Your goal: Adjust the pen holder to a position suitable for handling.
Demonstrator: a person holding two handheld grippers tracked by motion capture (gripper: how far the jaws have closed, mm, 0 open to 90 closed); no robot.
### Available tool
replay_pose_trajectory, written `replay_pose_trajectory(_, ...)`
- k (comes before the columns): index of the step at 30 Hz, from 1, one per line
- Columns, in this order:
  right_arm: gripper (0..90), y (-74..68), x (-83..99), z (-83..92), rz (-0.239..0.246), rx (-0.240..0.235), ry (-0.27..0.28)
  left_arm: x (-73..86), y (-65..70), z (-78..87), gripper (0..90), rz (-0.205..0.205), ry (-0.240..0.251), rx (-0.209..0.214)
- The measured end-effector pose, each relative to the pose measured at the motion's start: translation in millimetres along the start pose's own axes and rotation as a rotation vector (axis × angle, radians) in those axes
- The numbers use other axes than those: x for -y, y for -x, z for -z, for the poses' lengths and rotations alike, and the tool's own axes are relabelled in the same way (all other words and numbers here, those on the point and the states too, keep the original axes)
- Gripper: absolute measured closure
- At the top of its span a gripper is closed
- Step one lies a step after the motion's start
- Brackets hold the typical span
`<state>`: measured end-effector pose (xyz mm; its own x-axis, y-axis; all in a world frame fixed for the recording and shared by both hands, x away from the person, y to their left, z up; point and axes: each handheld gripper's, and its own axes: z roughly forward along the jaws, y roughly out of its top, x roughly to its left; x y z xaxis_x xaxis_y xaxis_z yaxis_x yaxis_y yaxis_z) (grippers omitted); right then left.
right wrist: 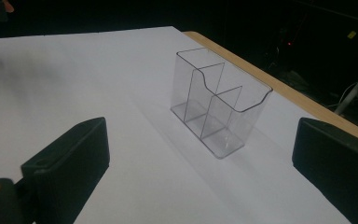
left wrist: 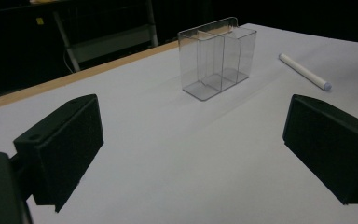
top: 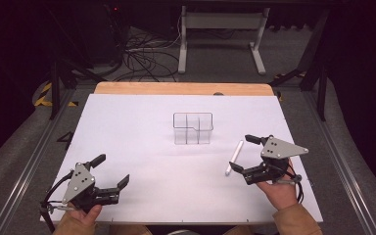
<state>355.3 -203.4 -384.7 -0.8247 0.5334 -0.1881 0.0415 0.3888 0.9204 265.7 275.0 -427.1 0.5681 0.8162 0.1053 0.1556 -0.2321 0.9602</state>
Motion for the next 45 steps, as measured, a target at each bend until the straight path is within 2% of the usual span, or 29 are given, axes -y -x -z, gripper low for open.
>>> replay_pose_trajectory(4, 6.2, 0.9, -5.6, -0.9, 0.002, -0.012, -0.023, 0.3, -0.6, 0.0, 5.8, -0.002, 0.0, -0.003)
replay_pose_trajectory(7, 11.3, 3.7, -12.7, -4.2, -0.019, -0.054, -0.049, 0.2, -0.2, 0.3, 5.8, 0.0, -0.001, -0.004)
replay_pose_trajectory(10, 12.5, 4.6, -17.1, -7.2, -0.019, -0.073, -0.074, 0.3, -0.3, 0.3, 5.9, -0.007, -0.002, -0.005)
replay_pose_trajectory(19, 15.6, 12.2, -36.0, -22.7, 0.021, -0.112, -0.107, 1.8, -0.9, 3.4, 6.0, -0.004, -0.008, -0.024)
replay_pose_trajectory(21, 15.9, 13.7, -38.8, -27.1, 0.041, -0.107, -0.122, 2.0, -0.8, 3.7, 6.0, -0.006, -0.008, -0.028)
replay_pose_trajectory(23, 17.4, 16.2, -42.5, -34.1, 0.045, -0.122, -0.14, 2.2, -0.9, 3.6, 6.0, -0.009, -0.01, -0.027)
replay_pose_trajectory(30, 18.6, 20.5, -46.9, -47.3, 0.049, -0.133, -0.161, 2.3, -1.3, 2.9, 6.2, -0.006, -0.012, -0.03)
replay_pose_trajectory(34, 18.5, 21.7, -49.2, -54.4, 0.075, -0.122, -0.187, 2.3, -2.1, 2.3, 6.4, -0.005, -0.011, -0.034)
replay_pose_trajectory(40, 18.5, 24.5, -52.3, -61.3, 0.082, -0.132, -0.194, 2.6, -2.9, 2.1, 6.4, -0.001, -0.012, -0.031)
replay_pose_trajectory(42, 20.0, 25.9, -53.6, -63.7, 0.084, -0.141, -0.196, 2.5, -3.1, 2.0, 6.5, -0.001, -0.012, -0.03)
replay_pose_trajectory(45, 22.3, 30.4, -54.2, -67.8, 0.079, -0.188, -0.209, 2.3, -3.1, 1.7, 6.6, -0.003, -0.015, -0.03)
